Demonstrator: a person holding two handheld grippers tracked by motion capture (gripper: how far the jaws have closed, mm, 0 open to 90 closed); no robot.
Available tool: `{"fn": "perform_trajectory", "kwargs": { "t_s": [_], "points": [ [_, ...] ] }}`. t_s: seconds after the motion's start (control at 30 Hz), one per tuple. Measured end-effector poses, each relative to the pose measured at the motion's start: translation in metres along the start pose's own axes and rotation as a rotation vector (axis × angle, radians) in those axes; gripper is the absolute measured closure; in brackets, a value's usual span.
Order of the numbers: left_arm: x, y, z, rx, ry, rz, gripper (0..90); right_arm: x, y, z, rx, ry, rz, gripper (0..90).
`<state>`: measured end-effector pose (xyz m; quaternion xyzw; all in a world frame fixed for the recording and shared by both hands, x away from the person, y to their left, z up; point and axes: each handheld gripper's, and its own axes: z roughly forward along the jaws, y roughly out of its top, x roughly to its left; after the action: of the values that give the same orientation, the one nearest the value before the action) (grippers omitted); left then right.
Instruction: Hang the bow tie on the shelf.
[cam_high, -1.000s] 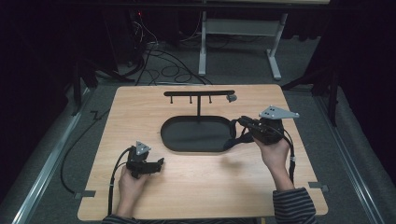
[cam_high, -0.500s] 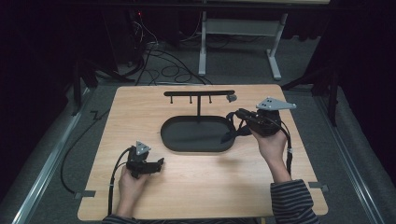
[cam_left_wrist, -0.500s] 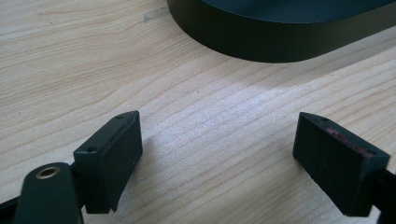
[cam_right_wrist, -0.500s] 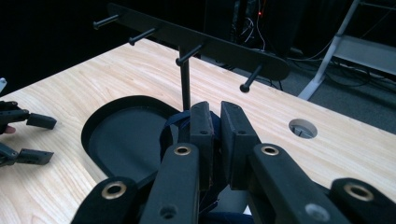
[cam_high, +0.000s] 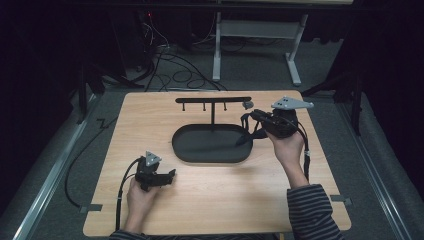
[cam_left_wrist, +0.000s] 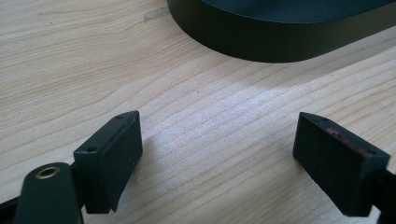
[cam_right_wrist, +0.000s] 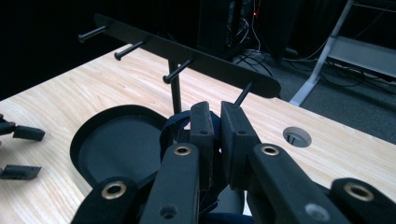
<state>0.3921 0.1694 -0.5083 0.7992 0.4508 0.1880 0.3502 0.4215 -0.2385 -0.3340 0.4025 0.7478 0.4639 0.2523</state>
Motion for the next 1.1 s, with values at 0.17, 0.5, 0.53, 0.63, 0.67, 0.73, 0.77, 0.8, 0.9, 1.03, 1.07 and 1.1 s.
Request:
{"fn": "perform_trajectory", "kwargs": {
  "t_s": [0.17,0.5,0.53,0.63,0.67,0.73,0.77,0.8,0.9,1.03,1.07,1.1],
  "points": [
    [0.0,0.0,0.0,0.0,0.0,0.0,16.1,0.0,0.004,0.005,0.006,-0.005,0.004,85.7],
    [0.0,0.0,0.0,0.0,0.0,0.0,16.0,-0.005,0.011,0.016,0.015,-0.023,0.005,85.6],
    [0.0,0.0,0.0,0.0,0.0,0.0,16.1,-0.006,0.012,0.018,0.016,-0.025,0.002,85.6],
    [0.0,0.0,0.0,0.0,0.0,0.0,16.1,-0.006,0.015,0.021,0.022,-0.032,0.003,85.6],
    [0.0,0.0,0.0,0.0,0.0,0.0,16.1,-0.006,0.015,0.022,0.022,-0.034,0.003,85.6],
    [0.0,0.0,0.0,0.0,0.0,0.0,16.0,-0.007,0.016,0.025,0.023,-0.036,0.005,85.6],
    [0.0,0.0,0.0,0.0,0.0,0.0,16.0,-0.007,0.016,0.025,0.026,-0.039,0.007,85.5],
    [0.0,0.0,0.0,0.0,0.0,0.0,16.1,-0.008,0.016,0.027,0.026,-0.043,0.005,85.5],
    [0.0,0.0,0.0,0.0,0.0,0.0,16.0,-0.009,0.017,0.03,0.033,-0.049,0.006,85.5],
    [0.0,0.0,0.0,0.0,0.0,0.0,16.0,-0.011,0.017,0.034,0.041,-0.06,0.009,85.3],
    [0.0,0.0,0.0,0.0,0.0,0.0,16.0,-0.011,0.017,0.035,0.045,-0.061,0.011,85.3],
    [0.0,0.0,0.0,0.0,0.0,0.0,16.1,-0.012,0.017,0.036,0.048,-0.067,0.008,85.3]
  ]
}}
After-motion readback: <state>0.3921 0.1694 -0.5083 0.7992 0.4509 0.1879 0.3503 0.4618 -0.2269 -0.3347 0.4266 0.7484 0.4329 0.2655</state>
